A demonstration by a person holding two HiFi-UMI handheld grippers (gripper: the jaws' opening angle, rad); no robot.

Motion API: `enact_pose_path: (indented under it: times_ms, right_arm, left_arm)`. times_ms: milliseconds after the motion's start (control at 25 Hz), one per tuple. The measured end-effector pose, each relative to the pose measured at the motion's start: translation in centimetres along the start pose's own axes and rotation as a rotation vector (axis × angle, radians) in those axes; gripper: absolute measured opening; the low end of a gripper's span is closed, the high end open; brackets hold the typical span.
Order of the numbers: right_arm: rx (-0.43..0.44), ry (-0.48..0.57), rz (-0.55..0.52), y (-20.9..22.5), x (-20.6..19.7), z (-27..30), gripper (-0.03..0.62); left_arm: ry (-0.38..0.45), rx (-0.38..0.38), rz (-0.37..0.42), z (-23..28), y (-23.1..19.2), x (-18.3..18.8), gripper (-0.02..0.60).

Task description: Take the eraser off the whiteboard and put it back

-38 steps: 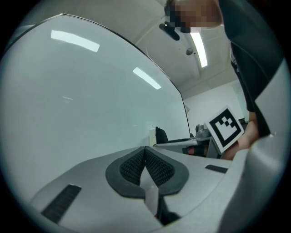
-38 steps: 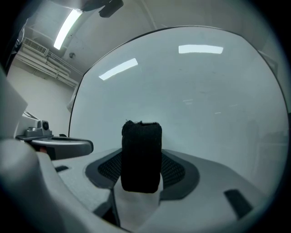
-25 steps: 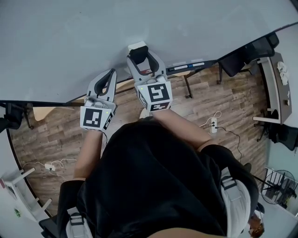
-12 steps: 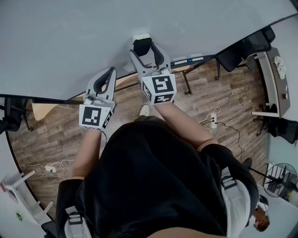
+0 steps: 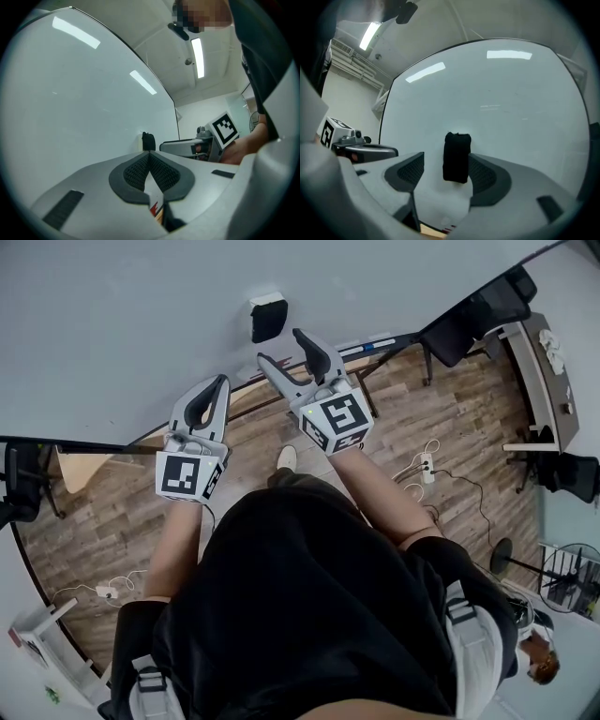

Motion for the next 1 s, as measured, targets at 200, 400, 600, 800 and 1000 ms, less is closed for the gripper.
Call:
enact_pose_path:
  times_ms: [200, 400, 600, 800, 1000]
  right_arm:
    - [0.032, 0.026, 0.002, -1.2, 0.2, -2.2, 0.285]
    - [0.092, 0.050, -0.001, -3.1, 0.4, -4.1, 0.225]
    - [0.129, 0.063, 0.007, -4.7, 0.6, -5.8, 0.124]
    - [0.145, 0.086, 0.019, -6.0, 0.9, -7.5, 0.022]
    - [0.178, 0.088, 0.006, -6.8, 1.3, -8.8, 0.002]
  left_arm:
    - [-0.002, -0.009, -0.001, -1.2, 1.1, -0.4, -0.005]
    - [-0.010, -0.017, -0.009, -2.3, 2.1, -1.1, -0.005]
    - [-0.008, -0.028, -0.014, -3.5, 3.3, -1.2, -0.005]
    - [-0.005, -0.042, -0.017, -4.6, 4.3, -1.2, -0.005]
    - [-0.011, -0.067, -0.016, -4.9, 5.4, -1.2, -0.005]
Point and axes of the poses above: the fingertips, and each gripper's own axes: z forward along the fingers, y to its right, x out of its top, the point moved 2 cm from there along -z, backward along the fingers, and after that the axes turned 15 degrees about -z, right-handed, at the moved point
